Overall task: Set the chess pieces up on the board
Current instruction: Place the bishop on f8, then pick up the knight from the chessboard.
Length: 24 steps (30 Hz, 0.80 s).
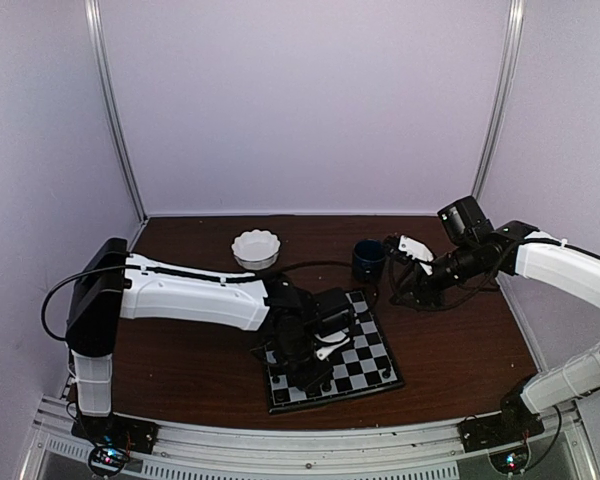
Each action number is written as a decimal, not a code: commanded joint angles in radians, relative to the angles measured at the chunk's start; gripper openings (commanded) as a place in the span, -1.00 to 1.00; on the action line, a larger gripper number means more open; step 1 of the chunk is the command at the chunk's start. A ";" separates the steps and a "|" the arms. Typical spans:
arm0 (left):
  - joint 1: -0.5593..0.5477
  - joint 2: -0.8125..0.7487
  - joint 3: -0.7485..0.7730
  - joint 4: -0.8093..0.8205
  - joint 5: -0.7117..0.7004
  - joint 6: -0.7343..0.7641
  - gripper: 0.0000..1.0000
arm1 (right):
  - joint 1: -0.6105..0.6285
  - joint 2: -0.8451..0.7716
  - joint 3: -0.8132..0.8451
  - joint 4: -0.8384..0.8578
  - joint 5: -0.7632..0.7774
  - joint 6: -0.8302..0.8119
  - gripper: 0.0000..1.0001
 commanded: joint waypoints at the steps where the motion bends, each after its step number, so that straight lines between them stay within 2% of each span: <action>1: -0.005 0.013 0.023 -0.027 -0.017 -0.002 -0.64 | -0.008 0.000 -0.003 0.007 -0.008 0.008 -0.21; 10: -0.005 -0.035 0.056 -0.047 -0.009 -0.002 -0.55 | -0.008 -0.002 -0.004 0.009 -0.009 0.008 -0.21; 15: -0.001 -0.094 0.081 -0.064 -0.051 -0.001 -0.54 | -0.008 -0.005 -0.004 0.007 -0.009 0.008 -0.21; 19: 0.035 -0.152 0.079 -0.045 -0.098 -0.012 -0.51 | -0.008 -0.005 -0.003 0.009 -0.009 0.008 -0.21; 24: 0.090 -0.126 0.115 -0.015 -0.105 -0.030 -0.52 | -0.008 -0.008 -0.004 0.007 -0.007 0.008 -0.21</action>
